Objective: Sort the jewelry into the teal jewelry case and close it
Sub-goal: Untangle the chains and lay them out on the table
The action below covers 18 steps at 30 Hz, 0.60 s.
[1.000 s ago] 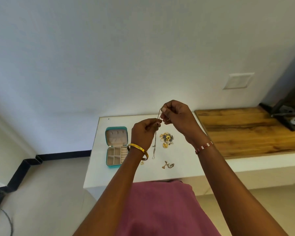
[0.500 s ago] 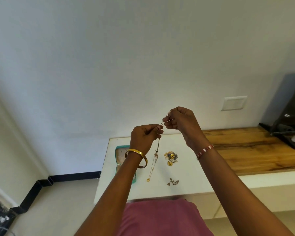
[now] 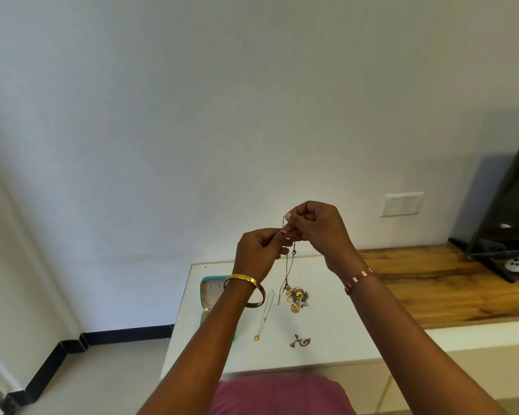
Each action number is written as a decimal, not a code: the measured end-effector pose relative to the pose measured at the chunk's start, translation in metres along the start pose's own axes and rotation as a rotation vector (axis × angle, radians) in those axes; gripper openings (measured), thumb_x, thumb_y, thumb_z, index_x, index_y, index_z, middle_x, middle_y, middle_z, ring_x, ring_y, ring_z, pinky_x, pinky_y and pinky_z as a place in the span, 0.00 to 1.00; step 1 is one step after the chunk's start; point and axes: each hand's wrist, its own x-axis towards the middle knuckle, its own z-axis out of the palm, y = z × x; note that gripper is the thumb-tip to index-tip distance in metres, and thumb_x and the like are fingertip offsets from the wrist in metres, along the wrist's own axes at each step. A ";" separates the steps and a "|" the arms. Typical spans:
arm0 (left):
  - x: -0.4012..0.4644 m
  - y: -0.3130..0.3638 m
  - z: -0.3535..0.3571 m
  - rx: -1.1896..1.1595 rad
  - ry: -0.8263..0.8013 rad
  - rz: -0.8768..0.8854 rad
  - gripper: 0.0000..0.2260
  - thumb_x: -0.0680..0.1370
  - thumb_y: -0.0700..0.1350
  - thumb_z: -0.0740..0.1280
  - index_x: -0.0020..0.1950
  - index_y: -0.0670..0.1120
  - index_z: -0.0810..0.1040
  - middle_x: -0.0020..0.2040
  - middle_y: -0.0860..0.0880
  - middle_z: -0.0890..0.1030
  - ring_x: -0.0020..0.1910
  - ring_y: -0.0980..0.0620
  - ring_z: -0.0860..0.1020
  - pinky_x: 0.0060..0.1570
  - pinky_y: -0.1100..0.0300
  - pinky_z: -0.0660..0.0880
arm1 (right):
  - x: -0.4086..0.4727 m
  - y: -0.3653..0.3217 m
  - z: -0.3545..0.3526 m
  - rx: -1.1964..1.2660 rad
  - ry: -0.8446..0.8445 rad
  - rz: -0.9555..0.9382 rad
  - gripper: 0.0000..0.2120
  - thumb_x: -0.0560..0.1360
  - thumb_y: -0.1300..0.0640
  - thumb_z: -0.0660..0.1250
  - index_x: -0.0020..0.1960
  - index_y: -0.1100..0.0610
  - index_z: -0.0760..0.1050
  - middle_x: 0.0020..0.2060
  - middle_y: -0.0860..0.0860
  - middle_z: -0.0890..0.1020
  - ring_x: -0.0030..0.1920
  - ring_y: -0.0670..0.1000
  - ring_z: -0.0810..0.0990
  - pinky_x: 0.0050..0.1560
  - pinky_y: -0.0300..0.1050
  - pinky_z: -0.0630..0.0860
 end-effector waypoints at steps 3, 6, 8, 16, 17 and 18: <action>-0.003 0.000 0.004 0.004 0.015 0.015 0.06 0.75 0.40 0.65 0.48 0.41 0.81 0.37 0.47 0.81 0.30 0.62 0.79 0.40 0.66 0.78 | -0.002 -0.001 -0.004 -0.025 -0.013 -0.010 0.07 0.74 0.65 0.65 0.38 0.58 0.76 0.30 0.55 0.80 0.28 0.50 0.78 0.34 0.42 0.79; -0.004 0.002 0.004 -0.090 0.038 -0.054 0.06 0.75 0.38 0.64 0.46 0.39 0.80 0.32 0.48 0.80 0.31 0.58 0.80 0.38 0.67 0.79 | -0.003 -0.001 -0.010 -0.041 -0.011 0.019 0.07 0.75 0.64 0.64 0.39 0.58 0.74 0.27 0.53 0.77 0.22 0.45 0.74 0.27 0.37 0.75; -0.002 0.006 0.000 -0.228 0.062 -0.127 0.07 0.76 0.37 0.62 0.44 0.39 0.80 0.28 0.49 0.79 0.30 0.55 0.79 0.38 0.64 0.80 | -0.003 0.001 -0.015 -0.066 -0.026 0.049 0.07 0.76 0.62 0.63 0.39 0.58 0.74 0.26 0.52 0.73 0.20 0.44 0.69 0.26 0.36 0.72; 0.004 0.014 -0.024 -0.688 0.135 -0.353 0.10 0.77 0.41 0.60 0.37 0.43 0.75 0.20 0.53 0.69 0.19 0.56 0.66 0.23 0.66 0.66 | -0.003 0.017 -0.037 -0.022 -0.244 0.154 0.08 0.74 0.56 0.67 0.38 0.58 0.78 0.19 0.44 0.64 0.23 0.45 0.60 0.27 0.39 0.67; 0.005 0.011 -0.029 -0.724 0.147 -0.368 0.09 0.77 0.41 0.60 0.37 0.43 0.75 0.20 0.53 0.68 0.18 0.57 0.65 0.22 0.67 0.63 | -0.002 0.019 -0.041 -0.040 -0.257 0.159 0.09 0.73 0.54 0.68 0.38 0.59 0.79 0.20 0.45 0.62 0.23 0.45 0.59 0.27 0.39 0.66; 0.006 0.008 -0.033 -0.747 0.158 -0.380 0.09 0.77 0.42 0.60 0.37 0.44 0.74 0.20 0.53 0.68 0.18 0.57 0.63 0.22 0.67 0.62 | -0.002 0.022 -0.046 -0.059 -0.261 0.166 0.11 0.73 0.53 0.68 0.37 0.59 0.79 0.21 0.47 0.61 0.24 0.46 0.58 0.26 0.39 0.66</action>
